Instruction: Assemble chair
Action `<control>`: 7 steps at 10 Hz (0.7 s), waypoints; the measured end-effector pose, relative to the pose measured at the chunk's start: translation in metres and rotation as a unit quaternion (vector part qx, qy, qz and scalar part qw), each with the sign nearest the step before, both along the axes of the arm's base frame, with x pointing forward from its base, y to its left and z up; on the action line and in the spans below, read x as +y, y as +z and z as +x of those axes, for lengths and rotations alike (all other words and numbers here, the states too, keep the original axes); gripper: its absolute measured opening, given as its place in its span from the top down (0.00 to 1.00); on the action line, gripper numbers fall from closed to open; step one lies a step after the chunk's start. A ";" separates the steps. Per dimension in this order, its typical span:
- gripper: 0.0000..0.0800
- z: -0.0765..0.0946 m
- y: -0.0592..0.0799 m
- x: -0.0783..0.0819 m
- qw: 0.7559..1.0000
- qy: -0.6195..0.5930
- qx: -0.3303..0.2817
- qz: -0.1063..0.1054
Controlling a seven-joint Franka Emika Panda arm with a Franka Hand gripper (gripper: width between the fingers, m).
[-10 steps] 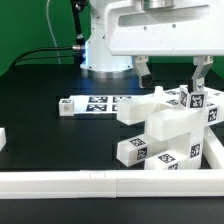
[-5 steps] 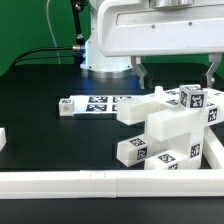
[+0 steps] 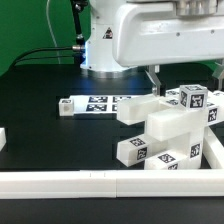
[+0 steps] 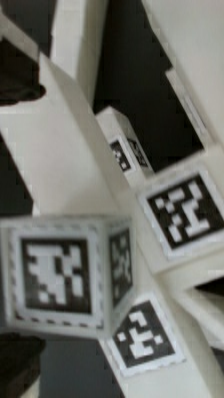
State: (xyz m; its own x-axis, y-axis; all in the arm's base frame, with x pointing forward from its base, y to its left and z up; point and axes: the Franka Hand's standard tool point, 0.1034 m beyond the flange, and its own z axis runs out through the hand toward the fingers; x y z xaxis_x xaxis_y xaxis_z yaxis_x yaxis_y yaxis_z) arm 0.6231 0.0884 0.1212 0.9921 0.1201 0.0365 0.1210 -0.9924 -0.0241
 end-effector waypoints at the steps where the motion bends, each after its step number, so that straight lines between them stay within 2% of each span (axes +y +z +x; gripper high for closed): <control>1: 0.19 -0.001 -0.004 0.007 1.000 -0.015 -0.007 0.002; 2: 0.19 -0.003 -0.010 0.014 1.000 -0.024 -0.012 0.001; 4: 0.19 -0.001 -0.011 0.013 0.999 -0.039 -0.015 0.002; 5: 0.36 -0.001 -0.011 0.013 0.999 -0.039 -0.015 0.002; 6: 0.36 -0.001 -0.011 0.013 0.998 -0.069 -0.014 0.005; 7: 0.53 -0.001 -0.011 0.013 0.993 -0.115 -0.013 0.007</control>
Offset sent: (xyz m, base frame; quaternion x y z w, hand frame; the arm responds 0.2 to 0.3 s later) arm 0.0000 0.0000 0.0000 0.0000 0.0000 0.0650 0.9979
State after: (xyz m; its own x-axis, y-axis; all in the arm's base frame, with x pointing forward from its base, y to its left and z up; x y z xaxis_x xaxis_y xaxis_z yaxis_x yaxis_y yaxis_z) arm 0.6221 0.1013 0.1101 0.9920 -0.1098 0.0621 -0.1076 -0.9935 -0.0379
